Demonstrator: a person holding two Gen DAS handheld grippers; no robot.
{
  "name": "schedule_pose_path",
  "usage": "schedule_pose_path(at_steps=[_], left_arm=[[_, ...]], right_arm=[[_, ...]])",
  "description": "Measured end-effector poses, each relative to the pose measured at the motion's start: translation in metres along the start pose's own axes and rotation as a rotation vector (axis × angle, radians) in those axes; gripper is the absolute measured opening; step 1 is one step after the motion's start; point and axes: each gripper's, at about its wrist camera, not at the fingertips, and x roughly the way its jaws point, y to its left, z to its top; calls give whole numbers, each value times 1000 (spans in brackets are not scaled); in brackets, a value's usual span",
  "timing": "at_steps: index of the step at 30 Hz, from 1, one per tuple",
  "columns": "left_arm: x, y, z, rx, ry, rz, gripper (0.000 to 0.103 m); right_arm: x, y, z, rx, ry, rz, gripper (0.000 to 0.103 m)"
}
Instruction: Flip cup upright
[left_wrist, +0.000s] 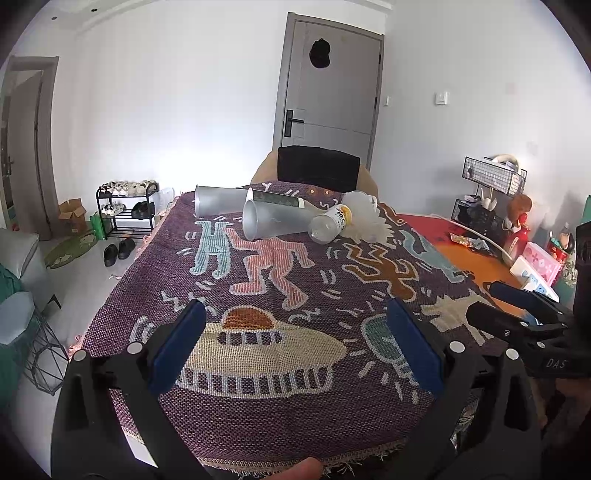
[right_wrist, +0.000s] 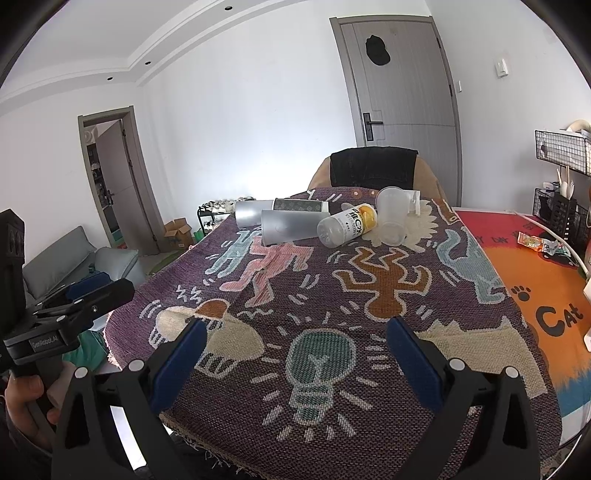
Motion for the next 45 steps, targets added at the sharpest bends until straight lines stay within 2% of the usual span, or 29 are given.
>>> schedule_pose_path(at_steps=[7, 19, 24, 32, 45], left_arm=[[4, -2, 9, 29, 10, -1, 98], [32, 7, 54, 125, 70, -26, 98], [58, 12, 78, 164, 119, -58, 97], [108, 13, 114, 207, 194, -97, 97], [202, 16, 165, 302, 305, -97, 97]], right_arm=[[6, -2, 8, 6, 8, 6, 95], [37, -16, 42, 35, 53, 37, 95], [65, -31, 61, 77, 112, 55, 95], [101, -53, 88, 94, 151, 52, 95], [158, -88, 117, 135, 229, 41, 95]])
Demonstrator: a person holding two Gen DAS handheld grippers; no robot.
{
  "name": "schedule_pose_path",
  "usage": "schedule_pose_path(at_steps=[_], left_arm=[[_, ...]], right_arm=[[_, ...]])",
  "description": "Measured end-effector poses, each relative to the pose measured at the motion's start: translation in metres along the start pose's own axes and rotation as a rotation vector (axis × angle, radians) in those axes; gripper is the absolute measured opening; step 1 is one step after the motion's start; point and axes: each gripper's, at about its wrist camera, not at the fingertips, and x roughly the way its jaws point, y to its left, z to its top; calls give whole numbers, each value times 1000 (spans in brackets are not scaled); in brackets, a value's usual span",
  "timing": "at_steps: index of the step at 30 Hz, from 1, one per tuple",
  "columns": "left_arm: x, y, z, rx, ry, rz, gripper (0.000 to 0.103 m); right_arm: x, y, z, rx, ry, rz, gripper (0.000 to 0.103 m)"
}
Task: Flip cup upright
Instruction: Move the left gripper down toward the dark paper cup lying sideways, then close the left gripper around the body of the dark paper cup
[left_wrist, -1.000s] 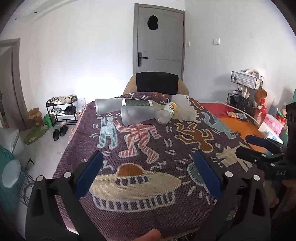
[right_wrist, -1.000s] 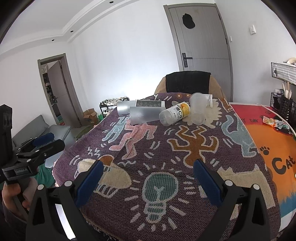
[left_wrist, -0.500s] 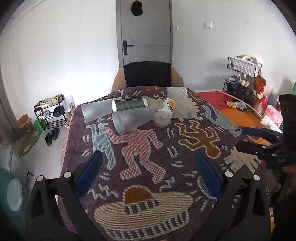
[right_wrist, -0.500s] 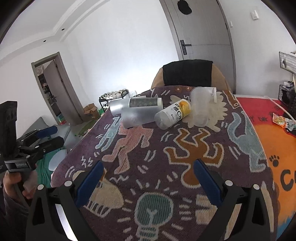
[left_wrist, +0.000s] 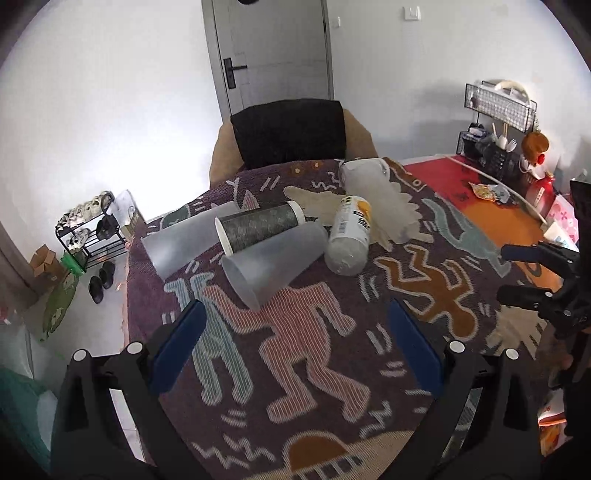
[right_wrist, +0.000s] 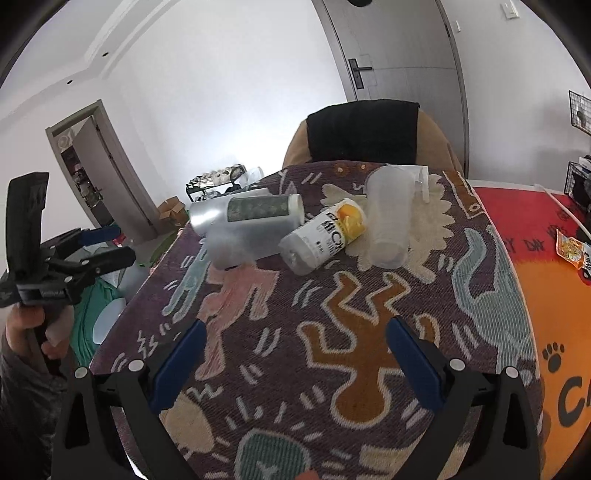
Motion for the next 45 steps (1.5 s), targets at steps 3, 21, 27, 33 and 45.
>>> schedule_pose_path(at_steps=[3, 21, 27, 33, 45], left_arm=[[20, 7, 15, 34, 27, 25, 97], [122, 48, 79, 257, 222, 112, 72], [156, 52, 94, 323, 271, 57, 71], [206, 58, 104, 374, 363, 14, 71], [270, 47, 110, 560, 510, -95, 79]], right_arm=[[8, -7, 6, 13, 16, 33, 95], [55, -44, 31, 31, 87, -6, 95], [71, -51, 34, 33, 117, -12, 95], [80, -59, 33, 28, 143, -25, 95], [88, -82, 27, 78, 157, -45, 95]])
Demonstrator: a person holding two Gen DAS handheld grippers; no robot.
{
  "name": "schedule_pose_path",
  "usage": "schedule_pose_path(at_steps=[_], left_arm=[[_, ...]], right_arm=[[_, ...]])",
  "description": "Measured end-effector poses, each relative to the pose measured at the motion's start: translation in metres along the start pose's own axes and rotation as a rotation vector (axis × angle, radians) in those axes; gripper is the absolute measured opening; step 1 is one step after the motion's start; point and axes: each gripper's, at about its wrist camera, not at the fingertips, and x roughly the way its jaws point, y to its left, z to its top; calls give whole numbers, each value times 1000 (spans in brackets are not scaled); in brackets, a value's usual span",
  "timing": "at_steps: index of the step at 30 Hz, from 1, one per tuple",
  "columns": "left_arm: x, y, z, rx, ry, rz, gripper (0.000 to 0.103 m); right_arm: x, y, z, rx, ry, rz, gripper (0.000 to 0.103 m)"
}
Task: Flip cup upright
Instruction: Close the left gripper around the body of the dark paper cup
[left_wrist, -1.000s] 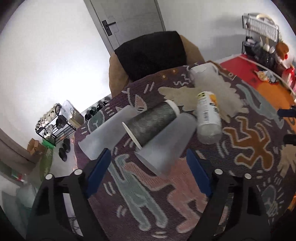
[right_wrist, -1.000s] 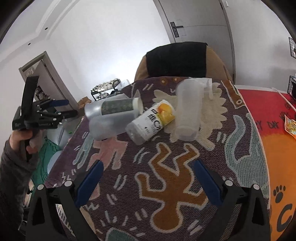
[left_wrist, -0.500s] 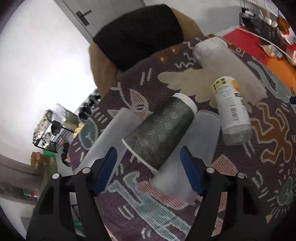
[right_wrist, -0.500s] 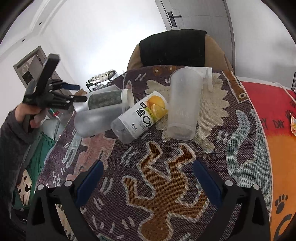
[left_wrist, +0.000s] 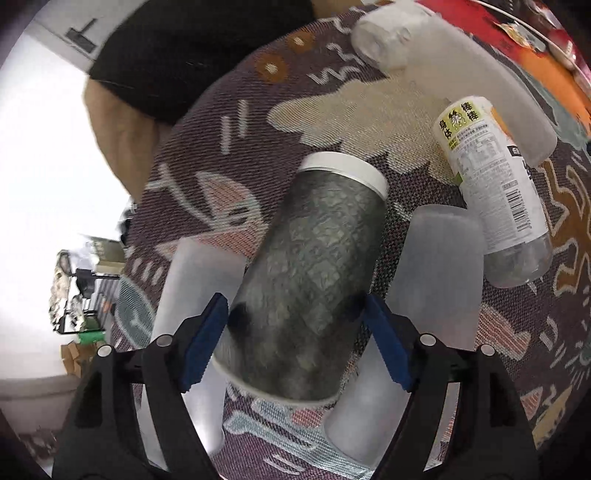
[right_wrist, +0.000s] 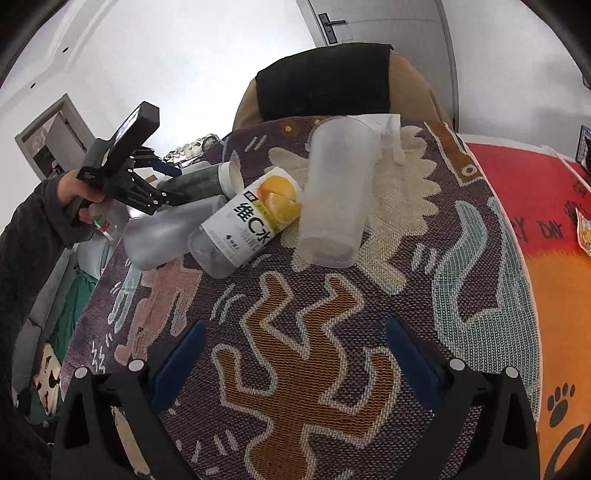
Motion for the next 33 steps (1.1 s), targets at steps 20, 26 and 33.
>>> schedule_pose_path(at_steps=[20, 26, 33], left_arm=[[16, -3, 45, 97, 73, -45, 78], [-43, -17, 42, 102, 4, -3, 78], [-99, -55, 15, 158, -68, 17, 78]], right_arm=[[3, -18, -4, 43, 4, -10, 95], [-8, -16, -6, 42, -10, -6, 95], [-35, -9, -16, 29, -41, -1, 95]])
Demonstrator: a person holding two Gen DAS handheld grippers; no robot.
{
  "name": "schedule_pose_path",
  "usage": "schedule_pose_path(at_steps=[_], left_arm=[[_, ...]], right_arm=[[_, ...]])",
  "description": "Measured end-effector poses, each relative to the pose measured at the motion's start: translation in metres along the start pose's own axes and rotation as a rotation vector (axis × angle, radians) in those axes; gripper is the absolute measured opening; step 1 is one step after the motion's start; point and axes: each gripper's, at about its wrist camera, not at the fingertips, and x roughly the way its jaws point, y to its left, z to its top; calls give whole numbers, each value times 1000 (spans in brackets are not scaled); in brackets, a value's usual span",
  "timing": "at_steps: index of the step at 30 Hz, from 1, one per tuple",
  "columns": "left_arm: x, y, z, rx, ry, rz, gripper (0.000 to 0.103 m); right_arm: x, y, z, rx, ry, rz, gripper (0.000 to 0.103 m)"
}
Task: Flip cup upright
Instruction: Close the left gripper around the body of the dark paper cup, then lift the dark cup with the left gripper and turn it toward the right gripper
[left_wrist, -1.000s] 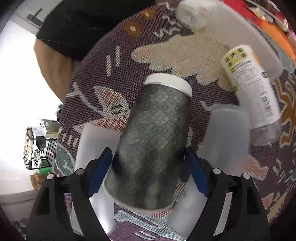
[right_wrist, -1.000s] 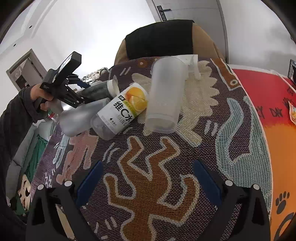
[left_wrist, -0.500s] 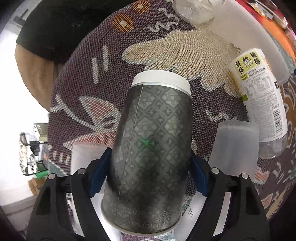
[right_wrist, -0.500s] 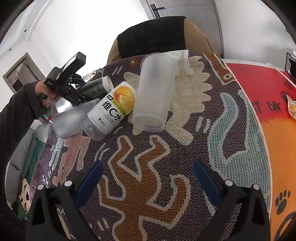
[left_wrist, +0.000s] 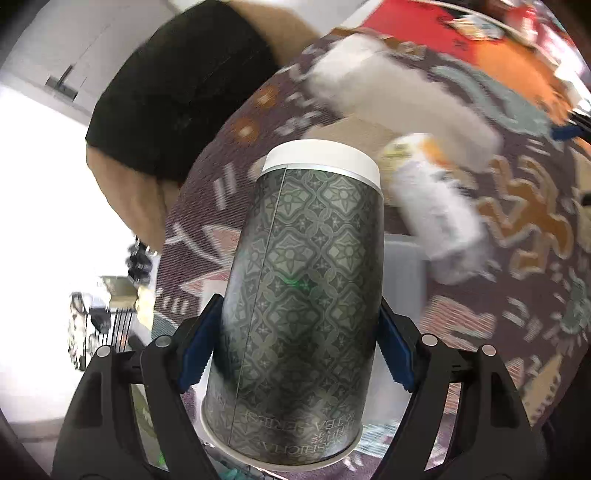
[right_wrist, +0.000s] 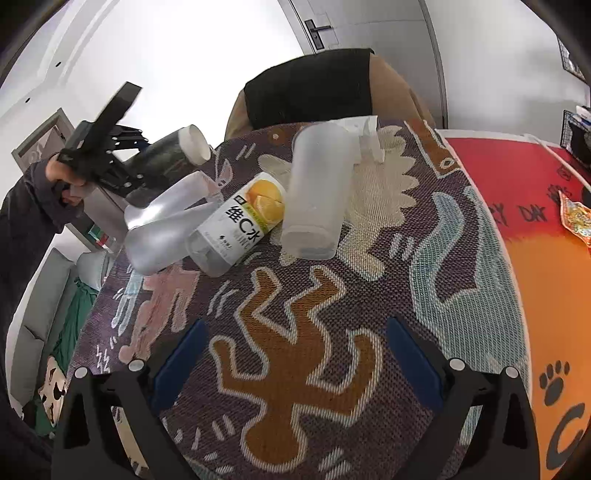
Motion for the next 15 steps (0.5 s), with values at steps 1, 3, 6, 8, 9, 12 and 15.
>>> schedule_pose_path(at_steps=[1, 3, 6, 8, 9, 12, 15], left_arm=[[-8, -9, -3, 10, -8, -3, 78], [-26, -33, -10, 44, -24, -5, 78], [-39, -57, -22, 82, -40, -5, 78], [-50, -77, -29, 106, -52, -8, 78], [-57, -90, -32, 122, -59, -9, 78], [-70, -122, -39, 153, -81, -26, 78], [-76, -146, -47, 179, -101, -51, 78]], right_arm=[[-5, 1, -3, -3, -5, 0, 95], [-14, 3, -8, -5, -12, -2, 95], [-29, 5, -19, -4, -27, -1, 95], [-39, 8, -27, -8, -38, -2, 95], [-43, 9, -30, -10, -41, -3, 95], [-57, 14, -43, -21, -53, -14, 95], [-68, 19, -56, -28, -57, -20, 95]])
